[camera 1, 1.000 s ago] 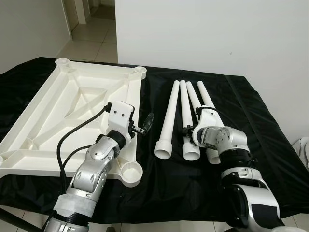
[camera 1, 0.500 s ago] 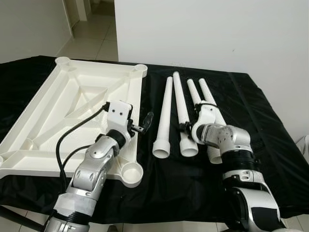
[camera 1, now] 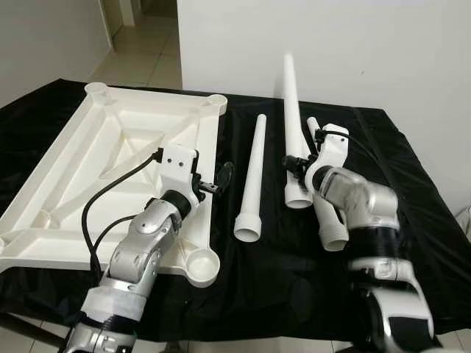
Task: Building children table
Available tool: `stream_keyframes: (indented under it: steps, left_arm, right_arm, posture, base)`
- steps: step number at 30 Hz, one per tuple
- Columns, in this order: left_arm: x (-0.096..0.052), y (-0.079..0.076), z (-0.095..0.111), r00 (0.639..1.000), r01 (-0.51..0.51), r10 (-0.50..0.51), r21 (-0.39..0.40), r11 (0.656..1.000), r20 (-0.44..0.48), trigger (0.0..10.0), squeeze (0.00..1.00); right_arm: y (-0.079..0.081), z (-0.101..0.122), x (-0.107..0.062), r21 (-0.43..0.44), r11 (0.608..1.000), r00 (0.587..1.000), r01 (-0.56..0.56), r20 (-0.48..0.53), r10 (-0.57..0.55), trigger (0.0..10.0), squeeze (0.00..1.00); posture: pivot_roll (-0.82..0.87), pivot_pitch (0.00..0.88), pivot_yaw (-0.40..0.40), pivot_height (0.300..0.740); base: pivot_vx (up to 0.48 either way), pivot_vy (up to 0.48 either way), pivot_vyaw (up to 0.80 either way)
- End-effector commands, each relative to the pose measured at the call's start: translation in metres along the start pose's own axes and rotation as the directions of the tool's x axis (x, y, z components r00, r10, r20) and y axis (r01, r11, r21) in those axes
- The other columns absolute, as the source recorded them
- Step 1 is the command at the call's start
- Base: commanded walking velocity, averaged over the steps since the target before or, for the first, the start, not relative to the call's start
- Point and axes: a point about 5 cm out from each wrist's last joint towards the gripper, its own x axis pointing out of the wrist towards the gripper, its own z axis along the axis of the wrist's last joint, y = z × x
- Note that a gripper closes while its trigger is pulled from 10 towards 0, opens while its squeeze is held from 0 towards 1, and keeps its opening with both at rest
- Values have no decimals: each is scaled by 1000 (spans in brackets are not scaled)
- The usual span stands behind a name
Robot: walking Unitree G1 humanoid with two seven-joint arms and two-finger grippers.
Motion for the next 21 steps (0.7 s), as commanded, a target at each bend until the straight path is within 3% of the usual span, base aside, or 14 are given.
stream_keyframes:
  steps: [1,6,7,8,9,12,16,21]
  left_arm:
    - [2,-12,9,979,202,-201,-46,978,32,10000,1000]
    - [5,-16,17,967,255,-252,-85,963,46,10000,1000]
    - [6,-17,20,960,279,-275,-100,955,49,10000,675]
    - [6,-19,24,952,306,-302,-117,945,55,10000,0]
    - [6,-19,24,952,306,-302,-117,945,55,10000,0]
    - [8,-25,32,918,397,-392,-167,903,65,10000,0]
    - [9,-28,37,894,447,-442,-174,877,69,10000,0]
    - [10,-32,42,860,508,-507,-203,837,61,10000,0]
  right_arm:
    - [11,9,-5,-57,996,990,-73,116,80,10000,0]
    - [16,3,-12,-50,980,966,-194,163,200,10000,0]
    - [18,3,-15,-59,971,954,-231,185,238,10000,0]
    - [20,2,-17,-58,958,938,-282,194,288,10000,0]
    - [20,2,-17,-58,958,938,-282,194,288,10000,0]
    - [29,0,-25,-134,919,895,-370,213,391,10000,0]
    - [33,-4,-27,-188,898,878,-397,206,431,10000,0]
    - [44,-12,-37,-292,825,814,-484,196,547,10000,0]
  posture:
    - [87,0,-33,740]
    - [89,0,-32,740]
    - [89,0,-31,740]
    - [90,0,-31,740]
    - [90,0,-31,740]
    - [90,0,-28,740]
    - [90,0,-27,740]
    - [86,0,-21,740]
  base:
    - [0,0,0]
    - [0,0,0]
    - [0,0,0]
    - [0,0,0]
    - [0,0,0]
    - [0,0,0]
    - [0,0,0]
    - [0,0,0]
